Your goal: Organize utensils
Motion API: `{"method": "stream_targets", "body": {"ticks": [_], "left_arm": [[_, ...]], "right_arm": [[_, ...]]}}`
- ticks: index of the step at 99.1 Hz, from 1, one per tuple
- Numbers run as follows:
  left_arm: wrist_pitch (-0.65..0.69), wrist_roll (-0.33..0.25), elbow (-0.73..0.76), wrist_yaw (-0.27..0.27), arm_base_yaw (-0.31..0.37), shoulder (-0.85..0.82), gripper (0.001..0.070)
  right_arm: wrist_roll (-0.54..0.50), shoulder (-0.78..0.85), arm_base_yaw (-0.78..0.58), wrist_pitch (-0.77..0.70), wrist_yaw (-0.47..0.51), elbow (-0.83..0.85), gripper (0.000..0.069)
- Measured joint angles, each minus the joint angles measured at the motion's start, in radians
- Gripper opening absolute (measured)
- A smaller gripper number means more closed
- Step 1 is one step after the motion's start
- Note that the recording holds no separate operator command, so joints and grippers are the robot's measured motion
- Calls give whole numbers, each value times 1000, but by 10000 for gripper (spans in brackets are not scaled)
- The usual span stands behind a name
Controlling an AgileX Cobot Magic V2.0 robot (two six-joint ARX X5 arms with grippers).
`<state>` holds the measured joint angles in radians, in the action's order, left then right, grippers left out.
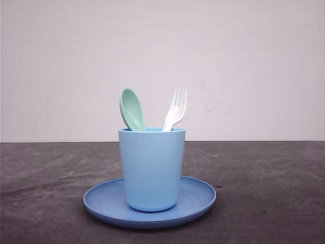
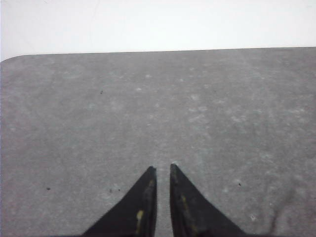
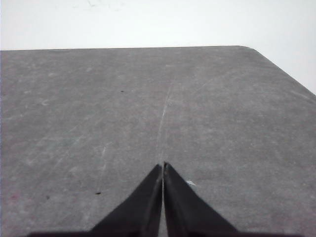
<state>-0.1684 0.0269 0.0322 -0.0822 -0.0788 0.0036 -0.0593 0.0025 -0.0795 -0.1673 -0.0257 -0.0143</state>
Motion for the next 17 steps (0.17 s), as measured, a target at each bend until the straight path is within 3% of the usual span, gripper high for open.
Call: {"method": "stream_targets", "body": {"ticks": [17], "left_arm": [[0, 0, 0, 0, 0, 0, 24]], "right_arm": [[0, 0, 0, 0, 0, 0, 4]]}}
